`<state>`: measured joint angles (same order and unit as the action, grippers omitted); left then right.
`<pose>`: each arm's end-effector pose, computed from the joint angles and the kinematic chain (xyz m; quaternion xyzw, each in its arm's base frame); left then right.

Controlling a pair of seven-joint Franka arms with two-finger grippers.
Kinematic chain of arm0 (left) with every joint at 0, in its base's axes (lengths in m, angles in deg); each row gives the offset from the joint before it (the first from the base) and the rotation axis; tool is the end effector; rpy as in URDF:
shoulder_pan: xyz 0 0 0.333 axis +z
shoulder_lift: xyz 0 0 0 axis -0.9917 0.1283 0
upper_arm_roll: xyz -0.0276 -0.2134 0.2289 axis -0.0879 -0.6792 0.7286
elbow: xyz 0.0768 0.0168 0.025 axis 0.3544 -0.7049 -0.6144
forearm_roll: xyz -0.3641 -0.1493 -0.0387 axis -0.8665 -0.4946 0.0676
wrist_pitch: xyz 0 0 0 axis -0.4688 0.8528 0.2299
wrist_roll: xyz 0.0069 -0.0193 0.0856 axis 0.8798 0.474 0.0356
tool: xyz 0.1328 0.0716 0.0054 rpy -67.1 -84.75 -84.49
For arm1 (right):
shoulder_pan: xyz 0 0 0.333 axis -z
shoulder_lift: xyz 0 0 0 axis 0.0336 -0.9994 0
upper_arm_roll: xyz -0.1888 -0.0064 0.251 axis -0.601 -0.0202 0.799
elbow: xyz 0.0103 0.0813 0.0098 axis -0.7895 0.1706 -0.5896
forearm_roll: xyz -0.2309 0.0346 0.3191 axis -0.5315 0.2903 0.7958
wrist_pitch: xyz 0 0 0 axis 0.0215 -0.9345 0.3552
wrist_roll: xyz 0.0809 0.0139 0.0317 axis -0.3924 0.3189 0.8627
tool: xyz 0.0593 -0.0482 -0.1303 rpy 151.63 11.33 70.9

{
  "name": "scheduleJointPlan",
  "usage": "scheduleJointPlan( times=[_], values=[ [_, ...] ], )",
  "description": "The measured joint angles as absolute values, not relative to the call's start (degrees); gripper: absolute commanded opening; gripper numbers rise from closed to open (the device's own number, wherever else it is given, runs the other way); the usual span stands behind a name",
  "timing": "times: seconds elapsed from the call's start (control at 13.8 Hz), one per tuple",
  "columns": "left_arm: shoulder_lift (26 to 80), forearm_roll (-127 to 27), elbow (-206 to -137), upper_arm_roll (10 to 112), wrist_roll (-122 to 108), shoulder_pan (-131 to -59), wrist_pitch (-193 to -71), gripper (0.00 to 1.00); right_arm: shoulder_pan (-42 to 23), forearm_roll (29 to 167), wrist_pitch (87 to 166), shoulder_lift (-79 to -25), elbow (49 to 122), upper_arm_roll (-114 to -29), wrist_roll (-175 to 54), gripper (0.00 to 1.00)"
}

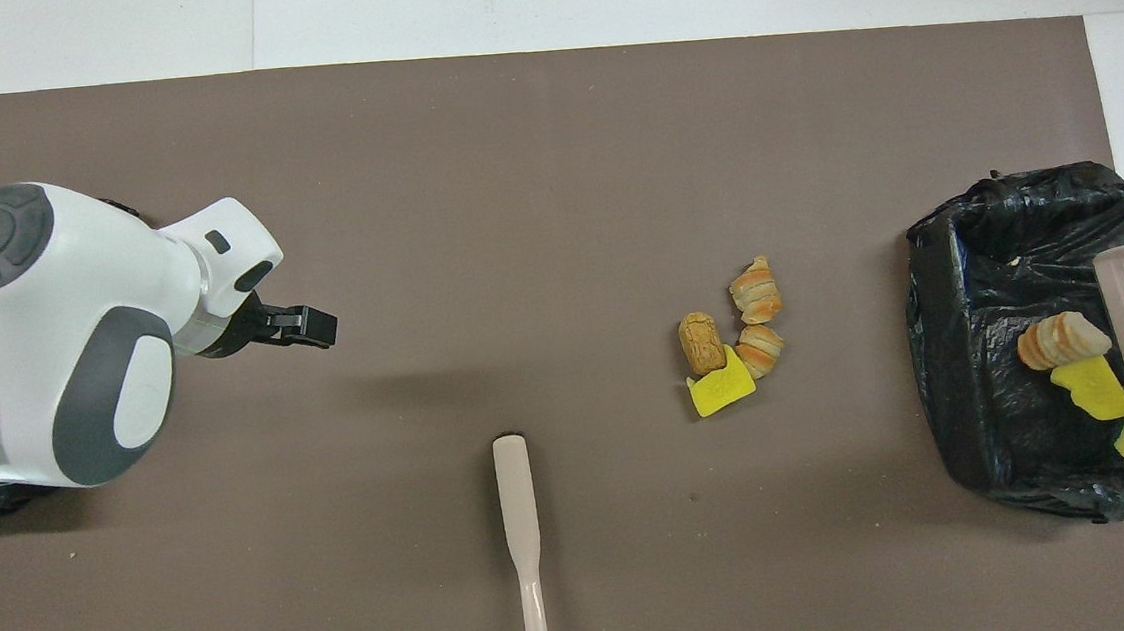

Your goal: Sweep and dump trash in bin

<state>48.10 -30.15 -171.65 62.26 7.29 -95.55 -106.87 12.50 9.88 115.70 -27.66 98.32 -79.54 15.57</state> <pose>0.5604 -0.1543 0.4051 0.9943 -0.0965 -0.0151 0.0431 0.4965 -0.2039 0.5204 0.6255 0.6314 -0.3418 0.3054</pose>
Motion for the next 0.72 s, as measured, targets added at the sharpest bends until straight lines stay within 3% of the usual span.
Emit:
scheduleJointPlan(
  times=[0.72],
  values=[
    [47.86,-28.77,-168.91,62.42,7.5,-89.8,-104.98,1.0,11.13,11.44,105.89,-19.48,98.36,-78.96,11.32,0.0]
  ],
)
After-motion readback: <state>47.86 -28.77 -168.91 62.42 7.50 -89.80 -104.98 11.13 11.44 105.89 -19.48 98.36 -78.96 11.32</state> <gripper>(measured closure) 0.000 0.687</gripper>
